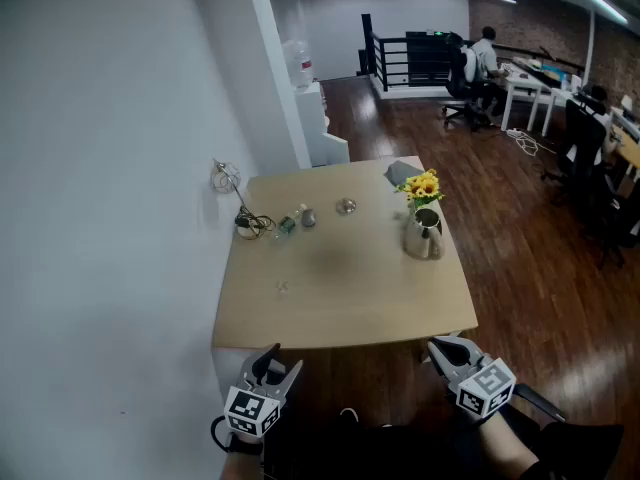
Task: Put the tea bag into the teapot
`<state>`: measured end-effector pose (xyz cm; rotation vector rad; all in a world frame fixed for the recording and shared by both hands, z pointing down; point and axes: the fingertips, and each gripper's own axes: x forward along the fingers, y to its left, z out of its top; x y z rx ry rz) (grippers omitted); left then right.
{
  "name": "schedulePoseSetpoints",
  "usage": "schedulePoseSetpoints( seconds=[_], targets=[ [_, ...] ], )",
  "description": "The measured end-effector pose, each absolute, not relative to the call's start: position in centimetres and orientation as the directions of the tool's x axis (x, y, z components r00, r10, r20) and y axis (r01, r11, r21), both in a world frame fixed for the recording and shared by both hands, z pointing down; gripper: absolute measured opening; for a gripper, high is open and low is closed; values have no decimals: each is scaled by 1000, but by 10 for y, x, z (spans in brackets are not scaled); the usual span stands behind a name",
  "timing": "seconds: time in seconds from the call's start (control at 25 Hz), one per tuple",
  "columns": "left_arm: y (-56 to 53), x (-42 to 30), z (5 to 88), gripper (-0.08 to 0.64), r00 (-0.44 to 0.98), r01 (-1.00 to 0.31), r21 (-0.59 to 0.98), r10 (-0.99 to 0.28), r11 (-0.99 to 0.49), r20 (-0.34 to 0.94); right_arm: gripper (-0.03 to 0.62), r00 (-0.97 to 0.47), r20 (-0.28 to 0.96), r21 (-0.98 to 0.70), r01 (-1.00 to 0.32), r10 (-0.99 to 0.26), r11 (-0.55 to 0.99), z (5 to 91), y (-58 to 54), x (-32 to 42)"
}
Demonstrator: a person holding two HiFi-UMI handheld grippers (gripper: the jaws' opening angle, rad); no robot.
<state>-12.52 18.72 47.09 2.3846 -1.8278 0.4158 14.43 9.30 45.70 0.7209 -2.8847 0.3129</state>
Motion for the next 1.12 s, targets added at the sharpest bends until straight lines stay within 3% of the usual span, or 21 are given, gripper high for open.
schedulePoseSetpoints(
  seconds=[0.4,1.12],
  targets=[
    [135,-150,488,224,240,-960,-72,-925,-272,295,8,-869,218,-172,-482,-444,859,470,49,118],
    [-45,-279,541,224,304,-922,-112,-871,-371,385,8,-803,233,-191,-591,-549,784,475,-123,17]
  ],
)
